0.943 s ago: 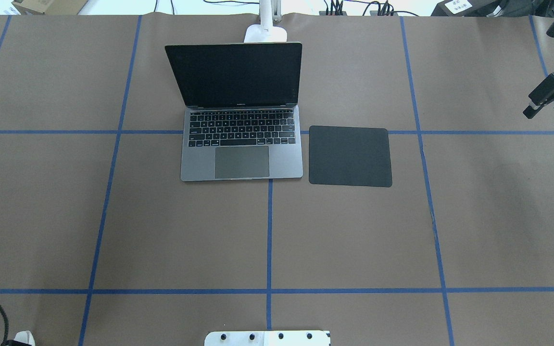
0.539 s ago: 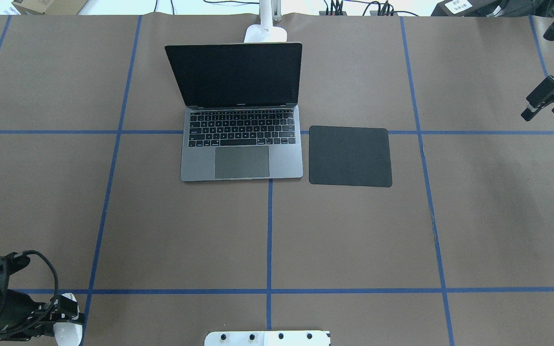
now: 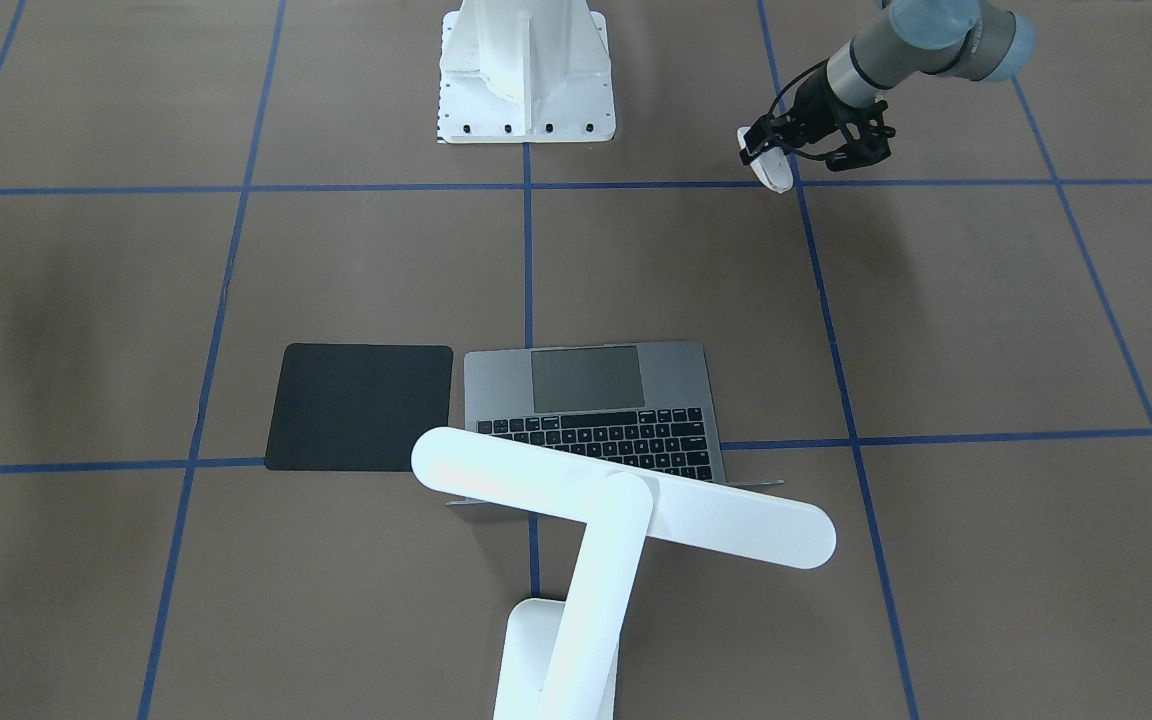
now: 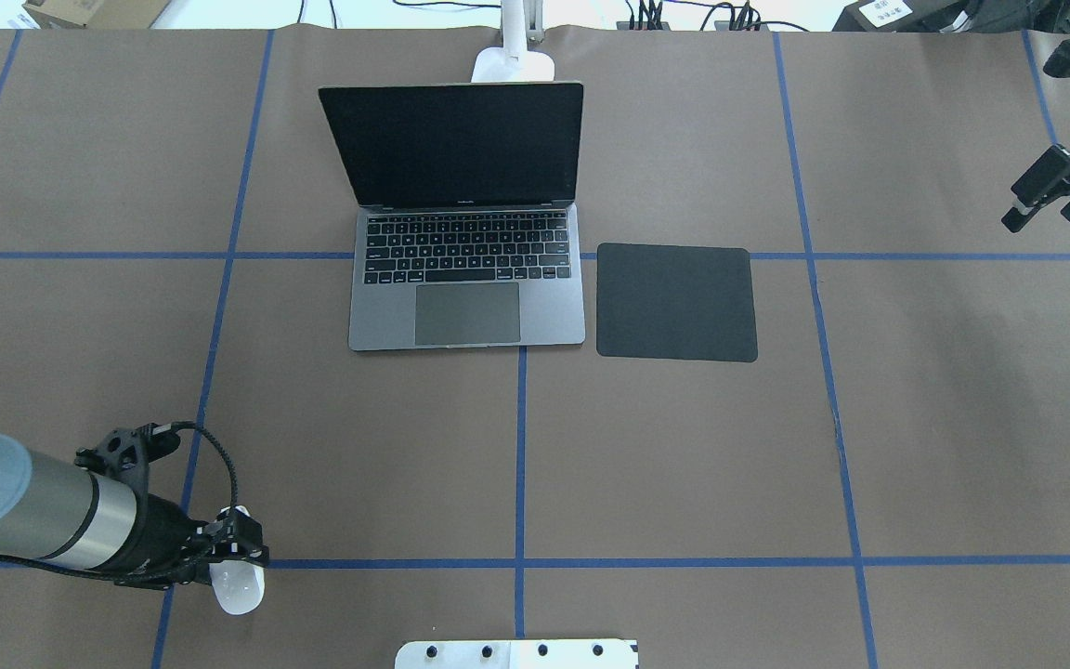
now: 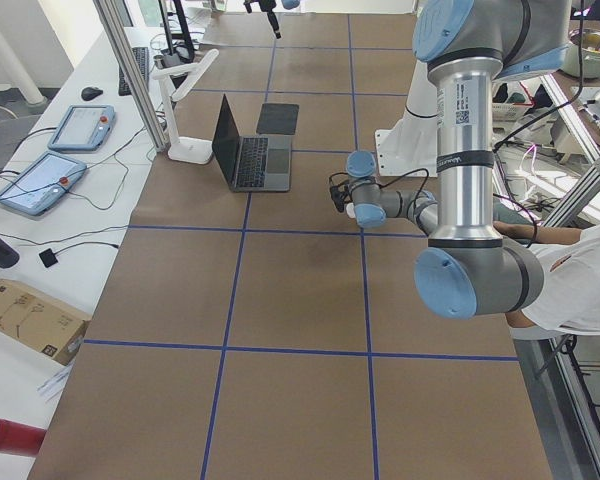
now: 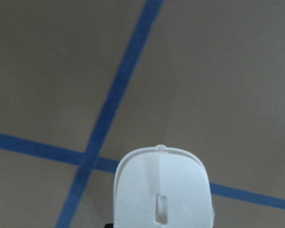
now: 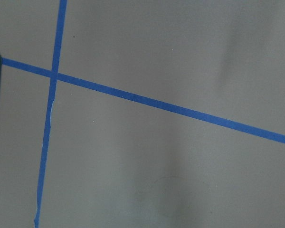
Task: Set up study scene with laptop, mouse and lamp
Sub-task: 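Carry the white mouse with the left gripper toward the mouse pad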
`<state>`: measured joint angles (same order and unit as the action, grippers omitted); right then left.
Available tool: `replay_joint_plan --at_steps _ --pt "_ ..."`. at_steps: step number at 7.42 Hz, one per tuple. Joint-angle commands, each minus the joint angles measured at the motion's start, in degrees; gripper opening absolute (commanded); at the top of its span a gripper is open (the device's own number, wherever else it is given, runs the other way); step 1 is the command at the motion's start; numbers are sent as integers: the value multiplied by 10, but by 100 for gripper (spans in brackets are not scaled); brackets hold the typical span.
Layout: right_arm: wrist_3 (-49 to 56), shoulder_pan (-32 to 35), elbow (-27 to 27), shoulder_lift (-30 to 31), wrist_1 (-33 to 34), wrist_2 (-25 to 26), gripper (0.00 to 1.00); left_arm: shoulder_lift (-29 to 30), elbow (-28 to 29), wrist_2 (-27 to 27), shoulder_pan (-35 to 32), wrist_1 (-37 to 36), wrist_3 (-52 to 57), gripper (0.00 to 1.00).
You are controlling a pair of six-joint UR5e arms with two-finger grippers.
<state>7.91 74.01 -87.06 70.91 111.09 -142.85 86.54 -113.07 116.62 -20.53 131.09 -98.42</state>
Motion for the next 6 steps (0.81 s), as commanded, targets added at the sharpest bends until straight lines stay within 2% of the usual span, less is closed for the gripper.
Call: replay_joint_plan --at_steps 1,3,4,6 --pt "0 0 0 -1 0 0 99 97 -2 -3 -21 -114 55 18" --pt "0 0 2 -1 -5 1 99 236 12 -8 -33 -276 114 21" --pt "-1 0 17 0 -35 2 99 298 48 -33 -33 -308 136 21" --pt "0 0 35 1 -63 3 99 387 139 -52 -38 -309 193 22"
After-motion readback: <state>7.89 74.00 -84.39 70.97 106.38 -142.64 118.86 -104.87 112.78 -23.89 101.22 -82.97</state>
